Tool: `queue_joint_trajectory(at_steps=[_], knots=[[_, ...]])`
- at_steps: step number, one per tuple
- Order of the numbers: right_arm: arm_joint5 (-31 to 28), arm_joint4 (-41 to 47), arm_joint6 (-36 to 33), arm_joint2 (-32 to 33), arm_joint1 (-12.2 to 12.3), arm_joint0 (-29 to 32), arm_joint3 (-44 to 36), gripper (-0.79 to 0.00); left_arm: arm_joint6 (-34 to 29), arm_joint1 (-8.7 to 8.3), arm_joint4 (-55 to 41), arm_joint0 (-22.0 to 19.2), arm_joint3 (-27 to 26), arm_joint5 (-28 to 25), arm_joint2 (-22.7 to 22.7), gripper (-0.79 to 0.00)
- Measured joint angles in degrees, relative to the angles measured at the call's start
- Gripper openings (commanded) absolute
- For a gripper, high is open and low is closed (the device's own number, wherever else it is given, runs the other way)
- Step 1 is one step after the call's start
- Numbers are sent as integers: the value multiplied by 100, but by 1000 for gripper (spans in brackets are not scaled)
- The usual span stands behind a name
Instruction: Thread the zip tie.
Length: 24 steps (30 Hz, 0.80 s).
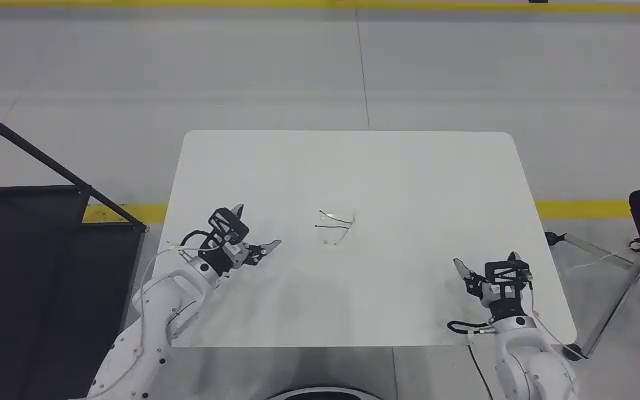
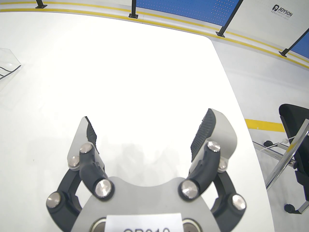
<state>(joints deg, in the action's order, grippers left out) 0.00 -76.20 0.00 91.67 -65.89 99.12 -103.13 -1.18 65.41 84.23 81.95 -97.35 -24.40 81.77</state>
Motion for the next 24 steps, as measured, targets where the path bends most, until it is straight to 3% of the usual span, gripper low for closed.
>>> queue_joint_trajectory(at_steps=[7,11,16,24], knots=[[0,0,0,0,0,0,0,0,-19,3,-60,22,-12,-10,-7,0],[0,0,0,0,0,0,0,0,-324,22,-775,-1,-87,-234,-15,0],[0,0,0,0,0,0,0,0,-1492,72,-2241,-414,-72,-395,-180,0],[0,0,0,0,0,0,0,0,-3433,155,-4254,-1271,223,161,-597,0]])
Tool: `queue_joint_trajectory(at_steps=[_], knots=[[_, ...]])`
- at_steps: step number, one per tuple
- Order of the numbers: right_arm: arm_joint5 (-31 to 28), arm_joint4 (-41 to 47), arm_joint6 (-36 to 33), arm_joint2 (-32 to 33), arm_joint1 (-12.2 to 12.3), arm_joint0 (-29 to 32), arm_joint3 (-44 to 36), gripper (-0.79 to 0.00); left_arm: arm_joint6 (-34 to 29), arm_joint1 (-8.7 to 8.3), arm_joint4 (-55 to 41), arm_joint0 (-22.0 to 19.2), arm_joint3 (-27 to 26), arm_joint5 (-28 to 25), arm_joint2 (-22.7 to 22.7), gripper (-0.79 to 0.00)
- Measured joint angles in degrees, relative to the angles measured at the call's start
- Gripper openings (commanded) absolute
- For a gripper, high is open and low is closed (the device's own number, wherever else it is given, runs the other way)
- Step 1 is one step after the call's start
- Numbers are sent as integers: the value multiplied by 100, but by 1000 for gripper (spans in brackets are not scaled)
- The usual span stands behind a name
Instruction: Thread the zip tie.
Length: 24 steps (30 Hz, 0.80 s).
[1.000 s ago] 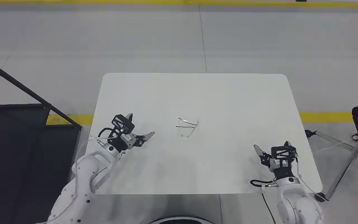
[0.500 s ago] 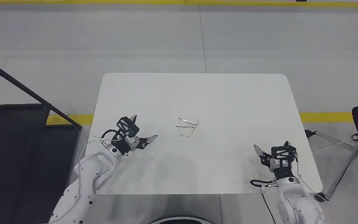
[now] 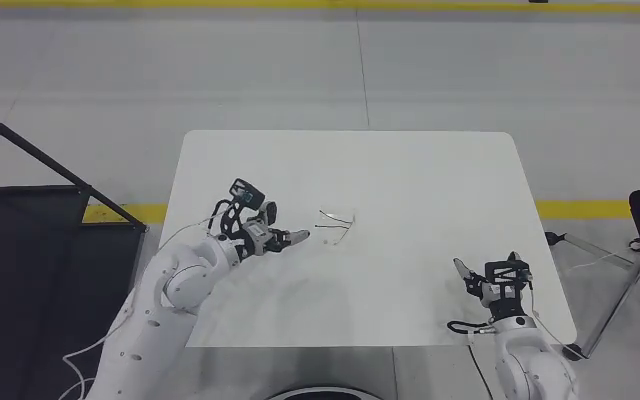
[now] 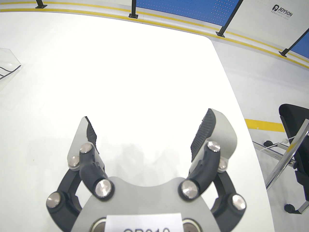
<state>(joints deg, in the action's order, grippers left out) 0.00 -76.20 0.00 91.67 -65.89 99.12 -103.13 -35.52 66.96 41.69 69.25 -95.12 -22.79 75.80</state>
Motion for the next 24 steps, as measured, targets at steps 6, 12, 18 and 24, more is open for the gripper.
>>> queue_joint_trajectory(at_steps=[6,12,18,24], knots=[[0,0,0,0,0,0,0,0,-903,30,-761,-431,278,611,-139,0],[0,0,0,0,0,0,0,0,-877,29,-737,-421,271,558,-136,0],[0,0,0,0,0,0,0,0,-730,47,-882,-431,319,828,-174,-9],[0,0,0,0,0,0,0,0,-896,117,-1146,-873,611,1372,-463,0]])
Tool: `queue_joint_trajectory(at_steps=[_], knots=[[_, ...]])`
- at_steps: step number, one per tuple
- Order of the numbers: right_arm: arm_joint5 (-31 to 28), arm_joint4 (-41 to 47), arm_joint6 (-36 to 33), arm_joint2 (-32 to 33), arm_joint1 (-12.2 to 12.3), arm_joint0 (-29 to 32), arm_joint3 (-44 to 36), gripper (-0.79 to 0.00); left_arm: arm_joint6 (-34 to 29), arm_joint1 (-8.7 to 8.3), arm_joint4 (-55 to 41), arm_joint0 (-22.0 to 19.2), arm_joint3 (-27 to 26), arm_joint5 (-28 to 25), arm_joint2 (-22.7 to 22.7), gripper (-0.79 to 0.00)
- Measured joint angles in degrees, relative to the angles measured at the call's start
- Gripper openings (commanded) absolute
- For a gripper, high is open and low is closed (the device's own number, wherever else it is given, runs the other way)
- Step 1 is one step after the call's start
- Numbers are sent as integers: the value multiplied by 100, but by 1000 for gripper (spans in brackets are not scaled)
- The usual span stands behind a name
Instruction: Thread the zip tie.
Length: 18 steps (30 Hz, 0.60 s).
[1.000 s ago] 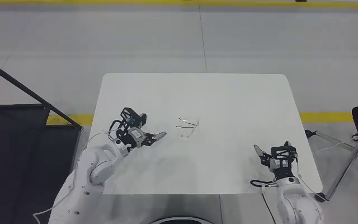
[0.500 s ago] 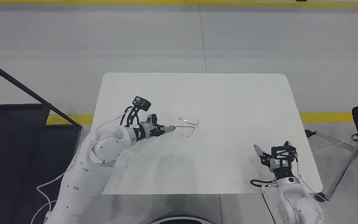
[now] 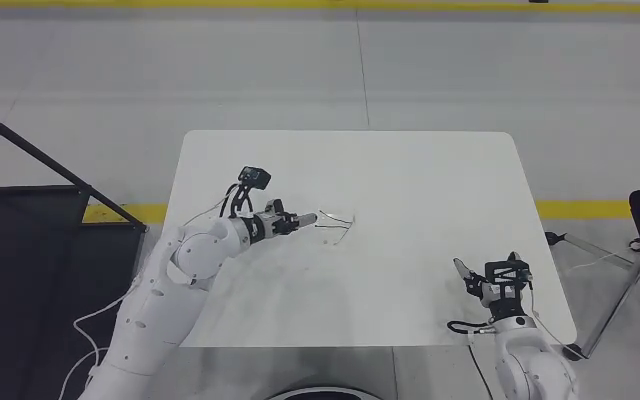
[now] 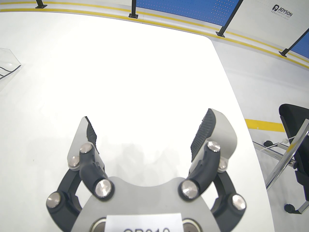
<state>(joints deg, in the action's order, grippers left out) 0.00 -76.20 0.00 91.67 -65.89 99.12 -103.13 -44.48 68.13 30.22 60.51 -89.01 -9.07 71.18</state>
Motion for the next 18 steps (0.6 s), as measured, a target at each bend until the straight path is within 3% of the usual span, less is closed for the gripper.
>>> queue_joint_trajectory(at_steps=[4,13,18], knots=[[0,0,0,0,0,0,0,0,-144,57,25,-338,223,328,-282,-46],[0,0,0,0,0,0,0,0,-344,204,40,-975,757,915,-863,0],[0,0,0,0,0,0,0,0,-357,208,29,-994,776,928,-876,0]])
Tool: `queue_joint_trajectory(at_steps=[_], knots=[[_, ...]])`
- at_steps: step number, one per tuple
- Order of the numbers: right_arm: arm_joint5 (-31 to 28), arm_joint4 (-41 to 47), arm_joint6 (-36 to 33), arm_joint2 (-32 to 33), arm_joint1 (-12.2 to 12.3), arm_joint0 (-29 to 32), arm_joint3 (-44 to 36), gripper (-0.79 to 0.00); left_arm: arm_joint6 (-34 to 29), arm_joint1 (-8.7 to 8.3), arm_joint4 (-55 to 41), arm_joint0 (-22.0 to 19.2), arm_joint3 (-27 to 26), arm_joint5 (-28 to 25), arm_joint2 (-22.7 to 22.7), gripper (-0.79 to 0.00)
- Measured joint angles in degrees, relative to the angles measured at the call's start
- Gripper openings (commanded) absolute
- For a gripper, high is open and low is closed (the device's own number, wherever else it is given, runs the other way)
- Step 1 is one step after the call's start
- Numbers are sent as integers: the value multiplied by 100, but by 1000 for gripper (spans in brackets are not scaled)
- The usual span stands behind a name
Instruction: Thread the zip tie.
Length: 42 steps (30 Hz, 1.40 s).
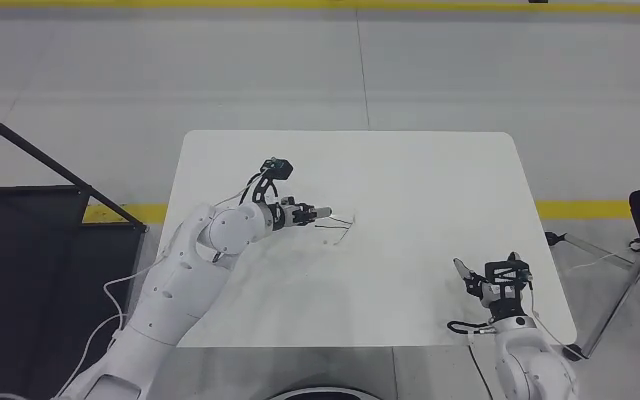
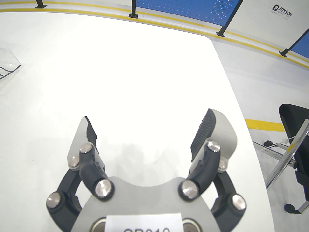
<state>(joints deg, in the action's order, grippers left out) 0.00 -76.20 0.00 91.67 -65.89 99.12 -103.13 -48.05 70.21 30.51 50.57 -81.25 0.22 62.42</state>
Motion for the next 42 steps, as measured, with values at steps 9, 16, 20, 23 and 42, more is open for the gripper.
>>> queue_joint_trajectory(at_steps=[9,16,20,23,42], knots=[[0,0,0,0,0,0,0,0,107,1,20,62,-31,-1,-9,0],[0,0,0,0,0,0,0,0,307,61,79,0,48,241,-192,0],[0,0,0,0,0,0,0,0,200,63,-45,-18,68,143,-173,0],[0,0,0,0,0,0,0,0,67,43,-141,41,20,74,-101,0],[0,0,0,0,0,0,0,0,109,-25,-580,471,-124,47,175,-292]])
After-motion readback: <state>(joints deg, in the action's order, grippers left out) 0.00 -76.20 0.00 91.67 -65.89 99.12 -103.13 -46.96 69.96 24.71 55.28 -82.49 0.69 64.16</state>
